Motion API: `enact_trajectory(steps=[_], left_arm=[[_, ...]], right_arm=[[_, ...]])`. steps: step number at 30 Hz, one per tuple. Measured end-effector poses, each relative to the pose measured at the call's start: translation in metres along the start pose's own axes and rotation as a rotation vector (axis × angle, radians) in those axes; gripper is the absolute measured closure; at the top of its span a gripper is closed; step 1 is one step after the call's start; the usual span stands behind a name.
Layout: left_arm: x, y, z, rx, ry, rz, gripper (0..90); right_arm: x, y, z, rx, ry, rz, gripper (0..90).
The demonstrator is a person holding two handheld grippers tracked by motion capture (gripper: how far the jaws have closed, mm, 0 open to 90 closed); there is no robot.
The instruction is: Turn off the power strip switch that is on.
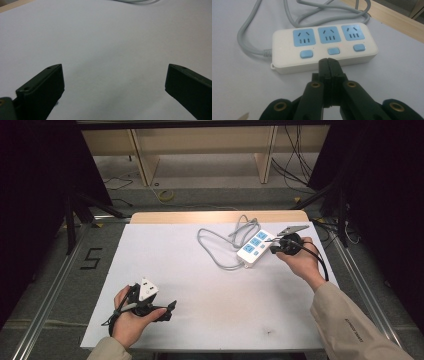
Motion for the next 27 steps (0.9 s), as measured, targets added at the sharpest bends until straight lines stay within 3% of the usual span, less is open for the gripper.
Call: enact_trajectory(steps=[27], left_arm=[[0.0,0.0,0.0,-0.003,0.0,0.001,1.8]], right_arm=[[-0.02,0.011,-0.007,-0.007,-0.013,0.02,90.0]])
Point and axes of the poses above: each handheld gripper's, and its own axes: x roughly backward along the jaws, y roughly out of its top, z roughly to its left, the point moved 9 cm from there along -x, roughly forward along the jaws, and after that the axes turned 3 degrees about -x, right-handed, at the moved point
